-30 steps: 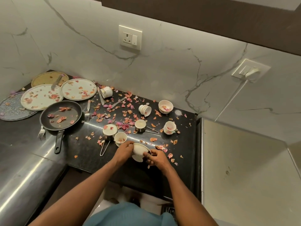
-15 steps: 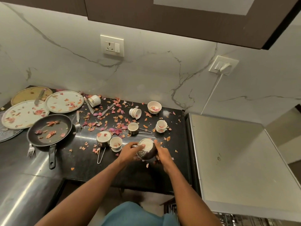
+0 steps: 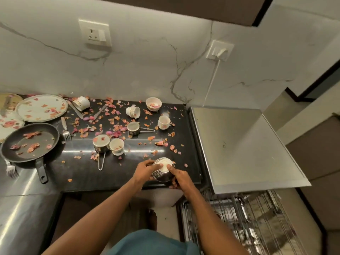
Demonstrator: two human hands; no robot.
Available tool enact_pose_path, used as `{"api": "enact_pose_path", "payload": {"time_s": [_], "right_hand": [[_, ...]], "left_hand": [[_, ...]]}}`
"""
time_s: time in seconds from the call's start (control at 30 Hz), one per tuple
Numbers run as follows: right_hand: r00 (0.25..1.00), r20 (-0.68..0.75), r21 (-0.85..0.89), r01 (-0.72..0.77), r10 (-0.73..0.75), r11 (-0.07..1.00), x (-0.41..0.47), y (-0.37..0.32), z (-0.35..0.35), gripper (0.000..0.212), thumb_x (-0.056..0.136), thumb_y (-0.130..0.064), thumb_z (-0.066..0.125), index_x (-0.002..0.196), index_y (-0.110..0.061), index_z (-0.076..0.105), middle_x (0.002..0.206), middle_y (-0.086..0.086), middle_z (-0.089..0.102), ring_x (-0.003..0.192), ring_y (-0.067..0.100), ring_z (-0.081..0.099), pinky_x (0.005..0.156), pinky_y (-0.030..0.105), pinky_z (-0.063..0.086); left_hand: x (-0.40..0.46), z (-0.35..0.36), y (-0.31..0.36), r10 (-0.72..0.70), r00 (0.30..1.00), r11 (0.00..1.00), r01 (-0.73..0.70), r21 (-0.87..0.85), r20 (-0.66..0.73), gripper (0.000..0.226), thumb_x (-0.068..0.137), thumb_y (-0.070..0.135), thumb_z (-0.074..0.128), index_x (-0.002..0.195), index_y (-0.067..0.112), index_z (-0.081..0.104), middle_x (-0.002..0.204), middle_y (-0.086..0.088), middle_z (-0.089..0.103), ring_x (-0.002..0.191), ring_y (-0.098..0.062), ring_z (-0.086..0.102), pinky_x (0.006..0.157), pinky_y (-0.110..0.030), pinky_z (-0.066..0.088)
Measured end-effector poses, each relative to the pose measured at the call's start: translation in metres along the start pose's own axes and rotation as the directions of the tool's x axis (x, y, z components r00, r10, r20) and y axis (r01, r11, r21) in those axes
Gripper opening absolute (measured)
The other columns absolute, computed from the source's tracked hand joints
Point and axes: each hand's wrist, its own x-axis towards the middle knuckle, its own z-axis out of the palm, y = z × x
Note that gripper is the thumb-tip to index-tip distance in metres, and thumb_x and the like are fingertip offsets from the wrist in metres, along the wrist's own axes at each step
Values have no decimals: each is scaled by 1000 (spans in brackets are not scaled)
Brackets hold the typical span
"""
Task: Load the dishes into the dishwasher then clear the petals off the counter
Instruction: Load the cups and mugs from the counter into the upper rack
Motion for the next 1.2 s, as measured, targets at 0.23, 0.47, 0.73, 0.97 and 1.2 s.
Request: {"api": "enact_pose_path", "payload": {"time_s": [0.23,0.47,0.73,0.97,1.2], "right_hand": [[960,-249,111,-103,128,988,-77,71,-45,69,80,-59,78,95,9,73,68,13,58,62,23,56,56,28,50],[930,-264,405,-132,254,905,-138,125,-78,55,83,-50,81,113,-4,73,106,15,78,97,33,76,86,48,63],[880,-357,587,-48,312,808,-189,174,-127,64,77,-43,88,119,0,67,105,23,76,95,42,75,81,49,64],[836,-421,674,29,352,738,-242,228,-188,69,74,-45,91,117,4,69,110,29,73,100,45,73,90,55,61],[800,-451,714,56,397,698,-276,263,-230,64,74,-43,91,113,4,71,107,30,73,105,49,70,90,54,61]], "left_hand": [[-28,67,-59,-98,988,988,82,132,122,33,82,15,83,109,0,71,97,-15,77,78,-21,74,64,-33,60],[-39,125,-96,-227,930,935,125,332,290,32,78,15,86,104,2,73,98,-19,76,82,-26,75,69,-39,61],[-57,209,-122,-268,891,848,37,529,368,33,73,22,91,94,4,73,90,-14,77,81,-25,75,71,-44,64],[-88,293,-157,-272,860,745,-95,660,431,48,66,44,92,84,4,73,74,-9,71,70,-23,71,67,-48,63],[-110,357,-187,-324,832,686,-120,718,449,39,70,38,91,87,8,73,79,-9,74,73,-28,75,66,-51,63]]}}
